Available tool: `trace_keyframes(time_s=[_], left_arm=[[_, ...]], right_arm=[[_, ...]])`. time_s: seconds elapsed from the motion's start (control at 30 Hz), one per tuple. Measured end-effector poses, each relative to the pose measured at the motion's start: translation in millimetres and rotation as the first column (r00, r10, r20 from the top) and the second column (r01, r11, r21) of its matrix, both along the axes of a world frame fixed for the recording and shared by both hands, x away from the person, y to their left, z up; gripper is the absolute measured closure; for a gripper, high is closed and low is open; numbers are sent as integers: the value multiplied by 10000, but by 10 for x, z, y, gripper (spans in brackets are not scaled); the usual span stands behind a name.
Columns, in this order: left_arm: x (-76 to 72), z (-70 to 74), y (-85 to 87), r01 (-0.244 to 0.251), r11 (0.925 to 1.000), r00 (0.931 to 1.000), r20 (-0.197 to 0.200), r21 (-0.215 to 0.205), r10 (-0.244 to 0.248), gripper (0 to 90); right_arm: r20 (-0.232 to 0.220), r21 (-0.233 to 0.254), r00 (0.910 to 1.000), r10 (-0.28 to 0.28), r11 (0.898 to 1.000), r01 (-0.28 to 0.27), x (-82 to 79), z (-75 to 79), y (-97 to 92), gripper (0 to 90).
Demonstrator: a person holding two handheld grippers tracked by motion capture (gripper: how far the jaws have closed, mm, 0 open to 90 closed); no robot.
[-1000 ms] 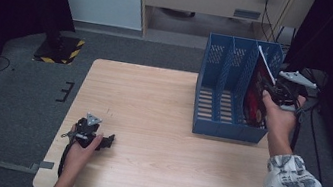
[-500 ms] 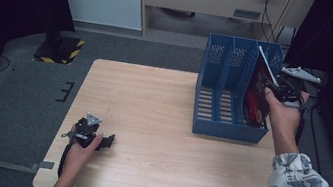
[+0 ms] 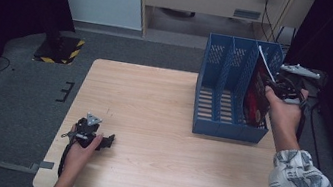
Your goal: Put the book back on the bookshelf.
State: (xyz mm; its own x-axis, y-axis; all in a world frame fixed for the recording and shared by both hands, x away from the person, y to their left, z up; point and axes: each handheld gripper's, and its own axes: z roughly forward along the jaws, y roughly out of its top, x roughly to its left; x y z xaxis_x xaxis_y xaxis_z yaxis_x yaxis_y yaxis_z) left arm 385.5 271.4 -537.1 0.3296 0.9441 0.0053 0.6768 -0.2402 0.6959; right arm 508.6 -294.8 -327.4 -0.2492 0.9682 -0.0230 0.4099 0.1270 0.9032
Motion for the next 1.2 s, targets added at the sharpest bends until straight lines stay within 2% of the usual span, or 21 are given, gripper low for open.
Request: trace_keyframes(time_s=[0.17,0.27,0.3,0.53,0.7,0.93,1.2], left_arm=[[0,0,0,1,10000,10000,-1,0,-1,0],[0,0,0,0,10000,10000,-2,-1,0,0],[0,0,0,1,10000,10000,-1,-2,-1,0],[0,0,0,0,10000,10000,-1,1,0,0],[0,0,0,-2,10000,10000,-1,0,2,0],[0,0,0,-2,10000,10000,0,-1,2,0],[-1,0,-1,-5,10000,10000,1,4,5,0]], right_arm=[[0,38,10000,-36,10000,36,3,5,-10,868],[27,214,10000,-62,9998,61,5,4,-28,869],[67,404,9999,-78,9992,75,8,6,-44,870],[64,769,9995,-295,9966,289,40,9,-85,871],[126,599,9994,-309,9978,301,68,9,-69,871],[338,412,9977,-583,9975,569,146,65,-71,871],[530,-13,9947,-884,9961,886,222,126,-63,871]])
